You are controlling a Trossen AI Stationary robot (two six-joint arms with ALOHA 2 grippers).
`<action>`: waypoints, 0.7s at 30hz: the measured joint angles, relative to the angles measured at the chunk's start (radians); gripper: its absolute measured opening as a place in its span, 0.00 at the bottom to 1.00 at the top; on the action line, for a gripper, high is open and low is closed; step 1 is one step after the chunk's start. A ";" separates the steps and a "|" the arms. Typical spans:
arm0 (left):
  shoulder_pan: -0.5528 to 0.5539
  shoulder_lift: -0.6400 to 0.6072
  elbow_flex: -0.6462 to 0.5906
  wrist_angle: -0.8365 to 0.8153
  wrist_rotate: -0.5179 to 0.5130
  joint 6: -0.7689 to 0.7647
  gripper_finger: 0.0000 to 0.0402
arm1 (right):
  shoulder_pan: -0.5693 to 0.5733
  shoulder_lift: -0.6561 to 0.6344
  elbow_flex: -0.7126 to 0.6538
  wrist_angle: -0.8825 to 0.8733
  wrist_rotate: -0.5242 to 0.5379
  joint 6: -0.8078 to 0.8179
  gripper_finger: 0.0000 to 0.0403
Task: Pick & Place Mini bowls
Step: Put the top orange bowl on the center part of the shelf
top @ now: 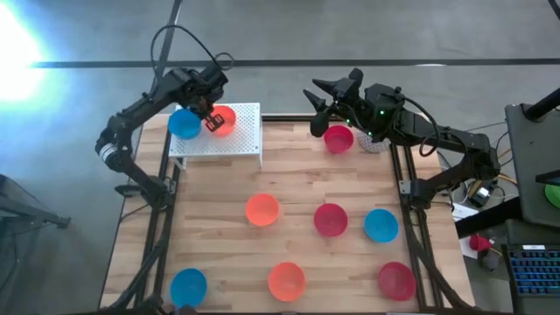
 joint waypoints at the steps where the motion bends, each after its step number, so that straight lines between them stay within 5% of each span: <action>1: 0.000 -0.009 0.004 0.001 0.029 0.011 0.00 | 0.000 0.000 0.000 0.000 0.000 0.000 0.43; 7: -0.001 -0.033 -0.013 0.001 0.190 0.050 0.00 | 0.000 0.000 0.000 0.000 0.000 0.000 0.43; 13: -0.002 -0.017 -0.081 0.009 0.191 0.065 0.00 | 0.000 0.000 0.000 0.000 0.000 0.000 0.43; 21: -0.002 -0.018 -0.118 -0.008 0.066 0.061 0.00 | 0.000 0.000 0.000 0.000 0.000 0.000 0.43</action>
